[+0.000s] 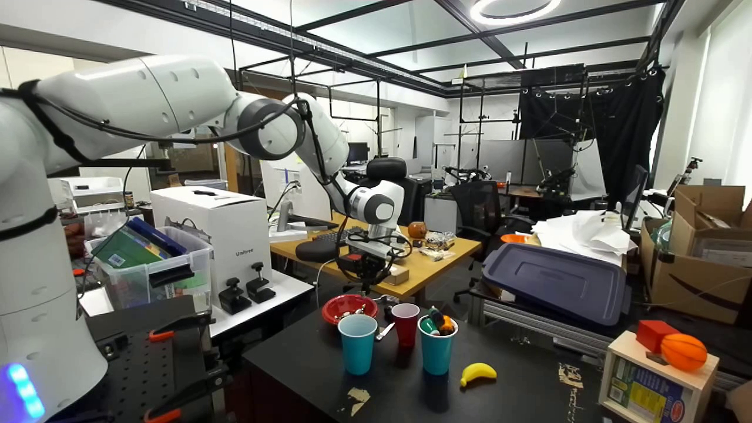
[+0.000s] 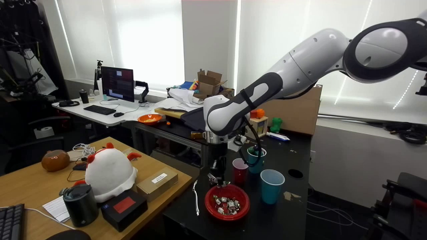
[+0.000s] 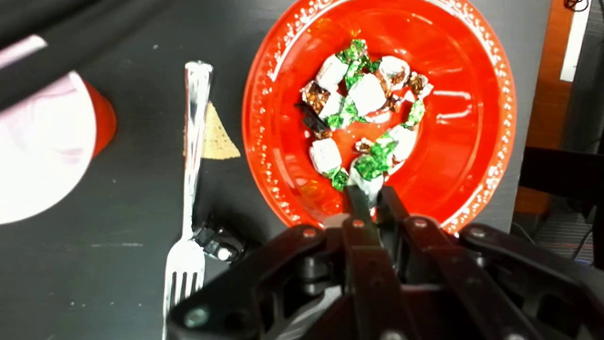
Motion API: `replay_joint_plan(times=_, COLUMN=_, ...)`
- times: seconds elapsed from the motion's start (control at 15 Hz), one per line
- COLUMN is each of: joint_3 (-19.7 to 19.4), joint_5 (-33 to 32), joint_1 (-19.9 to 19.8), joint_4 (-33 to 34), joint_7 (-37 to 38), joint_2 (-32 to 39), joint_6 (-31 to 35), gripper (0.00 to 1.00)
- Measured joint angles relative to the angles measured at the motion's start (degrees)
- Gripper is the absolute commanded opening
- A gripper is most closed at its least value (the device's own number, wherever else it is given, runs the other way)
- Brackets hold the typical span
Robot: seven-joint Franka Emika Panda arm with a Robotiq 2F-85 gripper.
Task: Move some contents from the bowl to the left bowl
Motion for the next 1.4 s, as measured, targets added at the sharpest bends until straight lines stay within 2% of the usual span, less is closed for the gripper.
replay_joint_plan(times=0.33, joint_3=0.1, joint_5=1.3, joint_1=-2.9, joint_4=-9.5, joint_7=0.2, joint_2=-5.2, joint_6=5.7, gripper=0.03)
replay_joint_plan(times=0.67, joint_3=0.7, joint_5=6.2, joint_1=-6.4, joint_4=-18.2, joint_7=-0.1, joint_2=-10.4, joint_6=11.6, gripper=0.03)
replay_joint_plan(times=1.0, joint_3=1.3, joint_5=10.3, joint_1=-9.1, joint_4=-25.1, joint_7=-0.2, joint_2=-15.8, joint_6=14.7, gripper=0.03)
replay_joint_plan(times=1.4, joint_3=1.5, joint_5=12.4, joint_1=-11.0, joint_4=-30.3, joint_7=-0.2, joint_2=-21.1, joint_6=16.0, gripper=0.03)
